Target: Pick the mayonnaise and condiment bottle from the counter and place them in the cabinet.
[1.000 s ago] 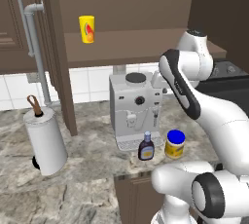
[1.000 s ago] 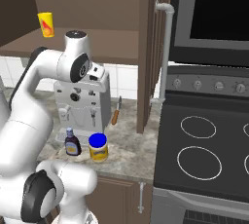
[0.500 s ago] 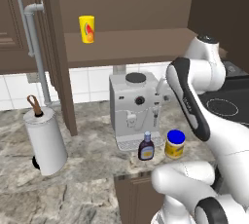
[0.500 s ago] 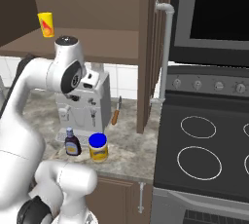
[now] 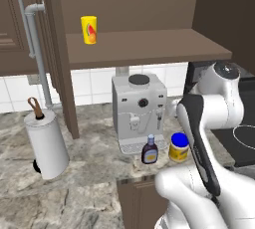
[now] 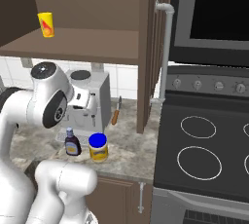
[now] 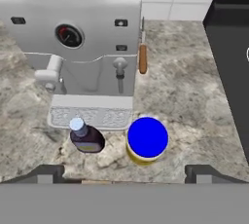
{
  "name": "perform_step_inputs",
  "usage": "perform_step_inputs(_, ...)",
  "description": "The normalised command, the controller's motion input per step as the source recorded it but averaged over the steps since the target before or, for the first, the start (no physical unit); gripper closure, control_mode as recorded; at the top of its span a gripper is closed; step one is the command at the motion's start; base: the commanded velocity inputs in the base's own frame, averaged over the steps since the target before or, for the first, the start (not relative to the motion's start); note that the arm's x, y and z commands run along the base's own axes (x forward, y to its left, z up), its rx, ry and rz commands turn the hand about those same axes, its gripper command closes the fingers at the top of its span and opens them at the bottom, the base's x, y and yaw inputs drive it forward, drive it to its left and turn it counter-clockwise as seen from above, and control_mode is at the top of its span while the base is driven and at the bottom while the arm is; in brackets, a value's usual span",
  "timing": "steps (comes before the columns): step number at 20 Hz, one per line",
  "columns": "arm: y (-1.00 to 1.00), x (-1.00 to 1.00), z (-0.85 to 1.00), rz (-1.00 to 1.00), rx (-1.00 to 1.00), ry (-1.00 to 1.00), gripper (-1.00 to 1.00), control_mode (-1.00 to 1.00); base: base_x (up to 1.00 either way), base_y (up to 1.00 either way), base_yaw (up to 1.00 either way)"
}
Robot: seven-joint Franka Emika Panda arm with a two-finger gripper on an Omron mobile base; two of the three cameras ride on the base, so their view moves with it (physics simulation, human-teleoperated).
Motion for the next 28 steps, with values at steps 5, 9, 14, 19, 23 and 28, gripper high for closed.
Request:
perform_step_inputs(5, -0.08, -0.31, -0.18, 0.01, -0.05, -0.12, -1.0, -1.0, 0.0, 0.0, 0.0)
perform_step_inputs(9, -0.08, -0.27, -0.18, 0.02, -0.02, -0.09, -1.0, -1.0, 0.0, 0.0, 0.0)
perform_step_inputs(14, -0.08, -0.18, -0.16, 0.02, 0.0, -0.06, -1.0, -1.0, 0.0, 0.0, 0.0)
perform_step_inputs(19, -0.07, -0.09, -0.22, 0.02, 0.0, -0.02, -1.0, -1.0, 0.0, 0.0, 0.0)
perform_step_inputs(23, -0.09, -0.03, -0.35, 0.06, 0.0, -0.01, -1.0, -1.0, 0.0, 0.0, 0.0)
perform_step_inputs(28, -0.11, 0.0, -0.39, 0.1, 0.0, 0.0, -1.0, -1.0, 0.0, 0.0, 0.0)
